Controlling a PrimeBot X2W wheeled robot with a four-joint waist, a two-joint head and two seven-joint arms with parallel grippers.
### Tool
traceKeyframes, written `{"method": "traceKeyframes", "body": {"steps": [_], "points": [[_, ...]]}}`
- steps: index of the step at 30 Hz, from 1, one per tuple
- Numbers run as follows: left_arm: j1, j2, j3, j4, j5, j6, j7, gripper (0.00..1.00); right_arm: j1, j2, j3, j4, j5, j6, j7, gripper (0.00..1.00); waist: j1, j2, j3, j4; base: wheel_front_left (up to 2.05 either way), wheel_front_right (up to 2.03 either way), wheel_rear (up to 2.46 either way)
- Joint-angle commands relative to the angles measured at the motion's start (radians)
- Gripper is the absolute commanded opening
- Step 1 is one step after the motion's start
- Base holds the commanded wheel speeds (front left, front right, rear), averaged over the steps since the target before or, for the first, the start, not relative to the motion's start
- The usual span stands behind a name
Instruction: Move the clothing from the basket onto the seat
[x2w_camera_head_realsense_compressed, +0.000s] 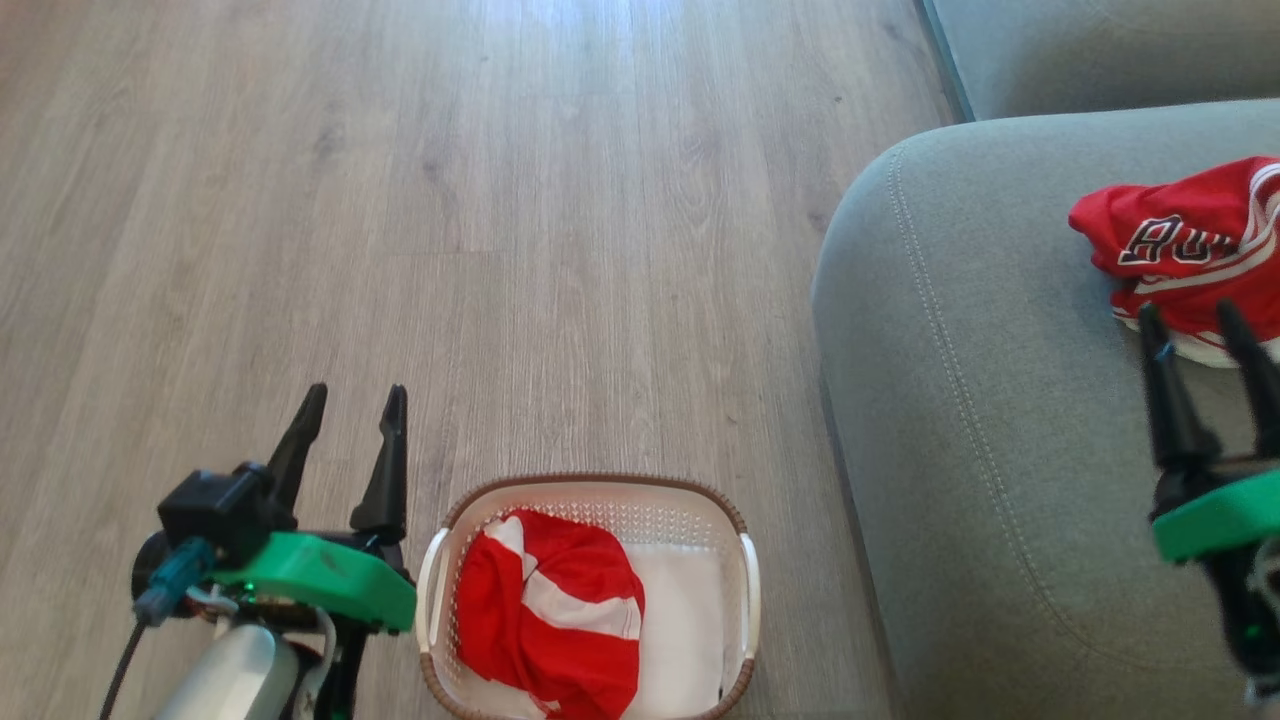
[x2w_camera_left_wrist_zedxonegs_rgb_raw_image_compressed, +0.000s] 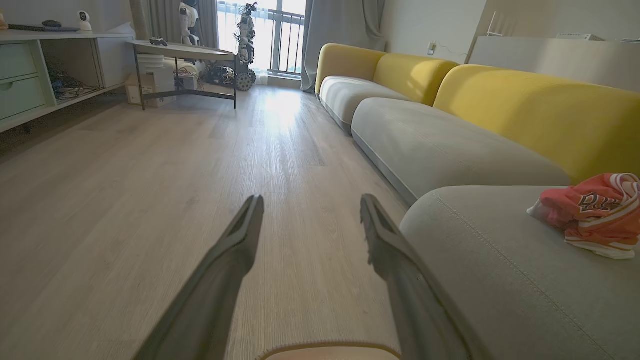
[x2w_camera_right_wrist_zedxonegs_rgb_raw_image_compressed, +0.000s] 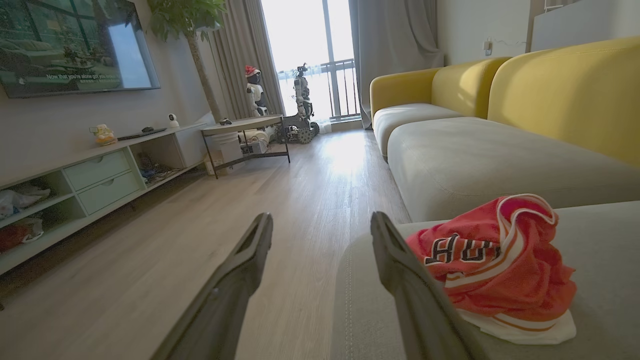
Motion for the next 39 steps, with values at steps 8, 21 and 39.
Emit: {"method": "traceKeyframes", "body": {"steps": [8,21,39], "points": [[0.004,-0.04,0.121,-0.048,0.076,-0.008,-0.012,1.0,0.097,0.103,-0.023,-0.102,-0.074,0.0,-0.017,1.0,0.0001,-0.0001,0.003,0.01,0.0,0.0,0.0],[0.064,-0.115,0.228,-0.033,0.163,-0.059,-0.012,1.0,0.147,0.144,0.013,-0.13,-0.107,0.0,-0.06,1.0,0.0001,-0.0001,0.009,-0.003,0.0,0.0,0.0],[0.032,-0.154,0.258,0.014,0.227,-0.141,-0.012,1.0,0.097,0.14,0.047,-0.13,-0.11,0.0,-0.068,1.0,0.0001,-0.0001,0.077,-0.023,0.0,0.0,0.0]]}}
